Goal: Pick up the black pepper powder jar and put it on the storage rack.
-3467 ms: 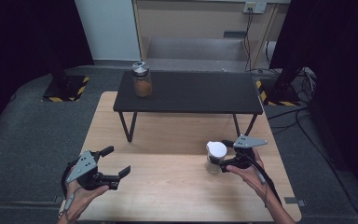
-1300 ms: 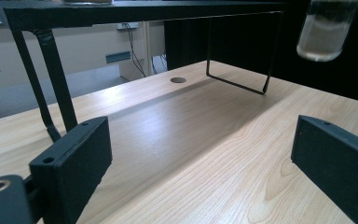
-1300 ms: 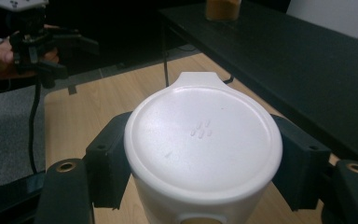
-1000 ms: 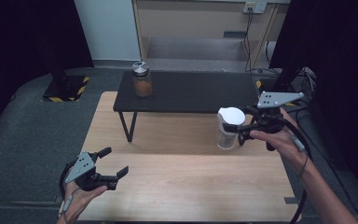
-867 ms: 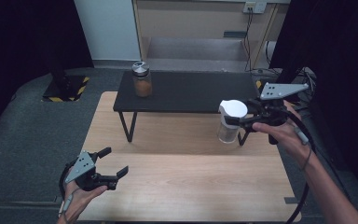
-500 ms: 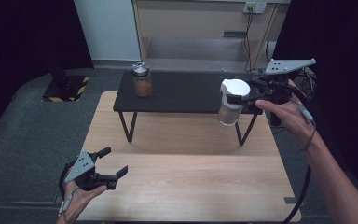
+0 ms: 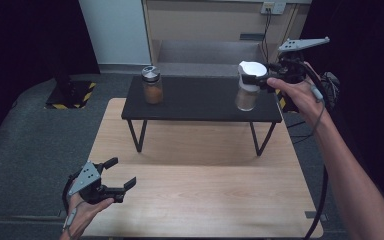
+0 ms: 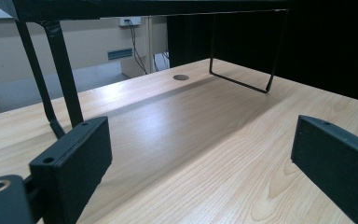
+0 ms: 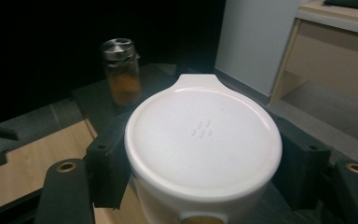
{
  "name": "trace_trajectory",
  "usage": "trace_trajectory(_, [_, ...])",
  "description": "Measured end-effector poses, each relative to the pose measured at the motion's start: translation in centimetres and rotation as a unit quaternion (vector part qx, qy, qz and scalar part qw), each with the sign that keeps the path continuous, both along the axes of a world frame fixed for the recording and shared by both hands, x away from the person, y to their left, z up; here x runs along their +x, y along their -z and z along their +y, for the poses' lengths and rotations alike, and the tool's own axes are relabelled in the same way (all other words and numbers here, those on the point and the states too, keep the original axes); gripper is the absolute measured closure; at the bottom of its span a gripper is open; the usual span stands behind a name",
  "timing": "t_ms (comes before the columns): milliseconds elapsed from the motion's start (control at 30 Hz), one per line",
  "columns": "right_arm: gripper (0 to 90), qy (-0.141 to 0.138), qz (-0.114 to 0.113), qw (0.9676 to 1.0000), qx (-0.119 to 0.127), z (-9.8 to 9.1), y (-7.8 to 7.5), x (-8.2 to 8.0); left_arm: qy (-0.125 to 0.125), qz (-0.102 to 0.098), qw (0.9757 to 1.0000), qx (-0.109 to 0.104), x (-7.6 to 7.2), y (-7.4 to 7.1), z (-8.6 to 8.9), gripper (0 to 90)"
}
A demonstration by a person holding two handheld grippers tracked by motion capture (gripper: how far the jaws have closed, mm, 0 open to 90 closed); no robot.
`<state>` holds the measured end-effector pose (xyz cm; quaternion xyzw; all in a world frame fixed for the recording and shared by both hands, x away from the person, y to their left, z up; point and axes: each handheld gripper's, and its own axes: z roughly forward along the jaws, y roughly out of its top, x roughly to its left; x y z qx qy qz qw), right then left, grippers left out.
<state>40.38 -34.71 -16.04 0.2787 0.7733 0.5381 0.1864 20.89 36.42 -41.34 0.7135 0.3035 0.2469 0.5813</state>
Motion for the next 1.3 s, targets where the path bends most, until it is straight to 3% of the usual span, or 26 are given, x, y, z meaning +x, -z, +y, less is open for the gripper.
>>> trace_trajectory(267, [31.1, 0.047, 0.003, 0.9988, -0.016, 1.1, 0.1, 2.3, 0.000, 0.001, 1.0000, 0.000, 0.1, 0.0, 0.1, 3.9])
trace_trajectory(500, [31.2, 0.085, 0.007, 0.9963, -0.011, 1.8, 2.0, 3.4, 0.000, 0.000, 1.0000, 0.001, 0.1, 0.0, 0.2, 3.9])
trace_trajectory(800, [31.2, 0.092, 0.023, 0.9954, -0.016, 1.8, 3.0, 4.2, 0.000, 0.001, 1.0000, 0.000, 0.2, 0.1, 0.2, 3.9])
trace_trajectory(1133, [31.1, 0.090, 0.024, 0.9955, -0.020, 2.0, 3.8, 4.4, 0.000, 0.002, 1.0000, 0.000, 0.2, 0.1, 0.2, 3.9])
trace_trajectory(1300, [31.0, 0.089, 0.013, 0.9958, -0.014, 1.9, 4.4, 4.1, 0.001, 0.001, 1.0000, 0.002, 0.2, 0.0, 0.2, 3.9])
